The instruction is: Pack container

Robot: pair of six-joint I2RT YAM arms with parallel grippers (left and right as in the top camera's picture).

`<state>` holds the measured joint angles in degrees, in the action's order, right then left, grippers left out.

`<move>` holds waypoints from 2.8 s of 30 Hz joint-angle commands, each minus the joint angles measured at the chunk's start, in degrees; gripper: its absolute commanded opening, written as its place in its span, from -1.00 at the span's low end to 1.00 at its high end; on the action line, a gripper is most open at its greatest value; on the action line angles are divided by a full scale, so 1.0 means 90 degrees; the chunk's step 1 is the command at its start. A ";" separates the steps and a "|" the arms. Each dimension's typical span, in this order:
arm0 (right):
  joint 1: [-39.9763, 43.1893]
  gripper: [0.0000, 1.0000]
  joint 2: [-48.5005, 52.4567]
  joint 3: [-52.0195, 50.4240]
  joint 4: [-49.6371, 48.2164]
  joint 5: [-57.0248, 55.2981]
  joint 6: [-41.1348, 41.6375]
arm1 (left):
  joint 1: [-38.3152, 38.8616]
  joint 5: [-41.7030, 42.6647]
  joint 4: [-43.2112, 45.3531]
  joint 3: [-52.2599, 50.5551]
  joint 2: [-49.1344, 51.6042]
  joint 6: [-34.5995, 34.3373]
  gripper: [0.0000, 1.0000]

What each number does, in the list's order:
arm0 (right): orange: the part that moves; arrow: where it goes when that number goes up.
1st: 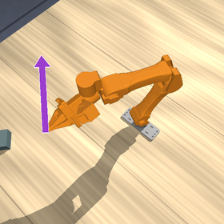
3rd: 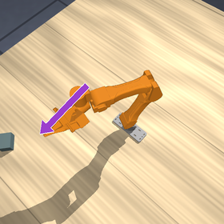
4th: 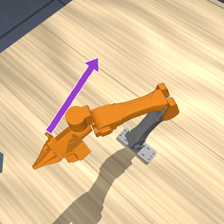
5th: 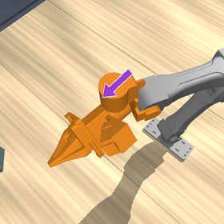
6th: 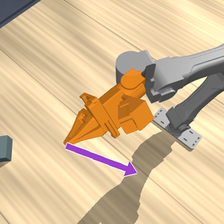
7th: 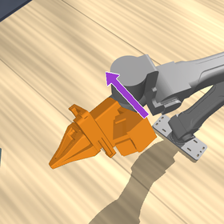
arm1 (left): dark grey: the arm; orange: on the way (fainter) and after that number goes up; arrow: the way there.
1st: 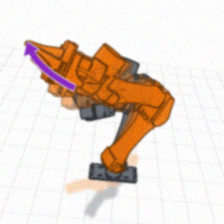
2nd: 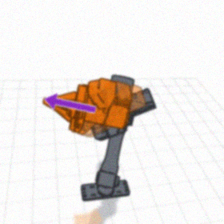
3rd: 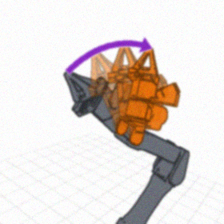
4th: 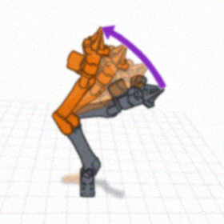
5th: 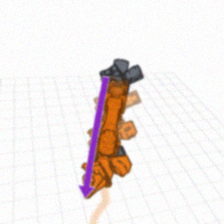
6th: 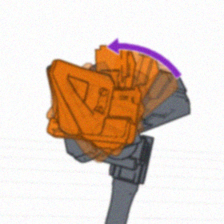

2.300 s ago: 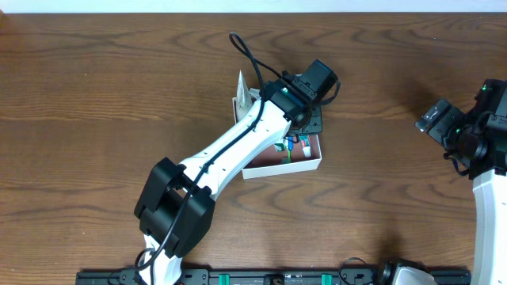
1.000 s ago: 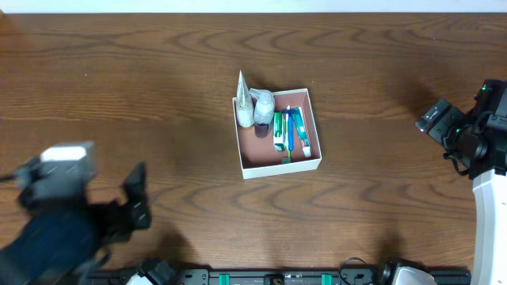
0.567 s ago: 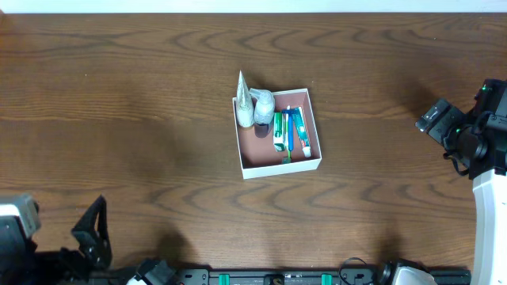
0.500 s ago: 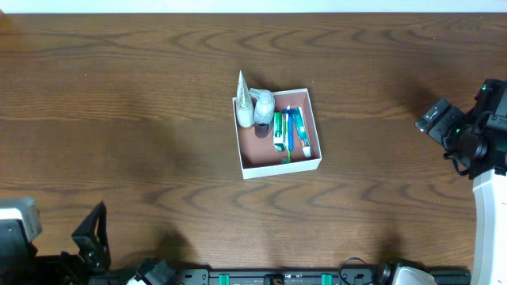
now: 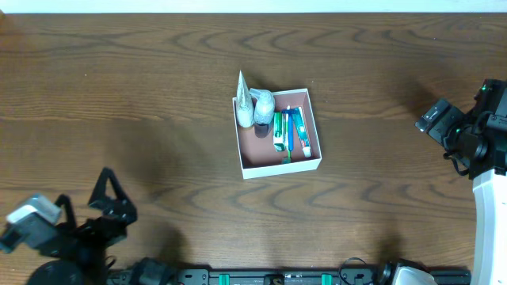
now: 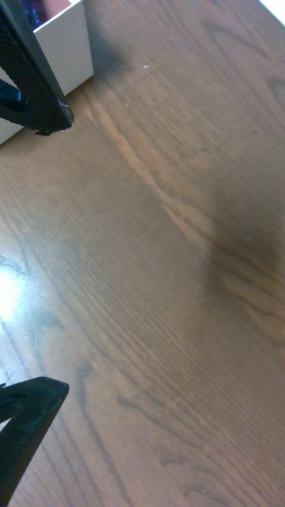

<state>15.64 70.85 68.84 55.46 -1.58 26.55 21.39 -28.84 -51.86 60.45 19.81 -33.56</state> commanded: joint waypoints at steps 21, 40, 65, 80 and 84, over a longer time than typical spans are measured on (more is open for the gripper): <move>0.0034 0.99 -0.0039 0.0078 0.0010 -0.0085 -0.0049 | -0.2198 0.3810 0.6613 -0.5520 -0.2188 0.2096 0.96; 0.0034 0.99 -0.0039 0.0078 0.0010 -0.0085 -0.0051 | -0.2234 0.3796 0.5343 -0.6691 -0.2183 0.2358 0.96; 0.0034 0.98 -0.0039 0.0078 0.0010 -0.0085 -0.0051 | -0.2227 0.3803 0.5357 -0.6691 -0.2176 0.2365 0.96; -0.0520 0.99 -0.1336 -0.0180 0.0012 -0.0085 -0.0051 | -0.2227 0.3803 0.5357 -0.6691 -0.2176 0.2365 0.96; -0.0933 0.98 -0.2210 -0.0481 0.0010 -0.0085 -0.0049 | -0.2227 0.3803 0.5357 -0.6691 -0.2176 0.2365 0.96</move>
<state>9.61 55.68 66.78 55.42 -1.93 26.52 1.58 4.51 -1.21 0.86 0.60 -13.37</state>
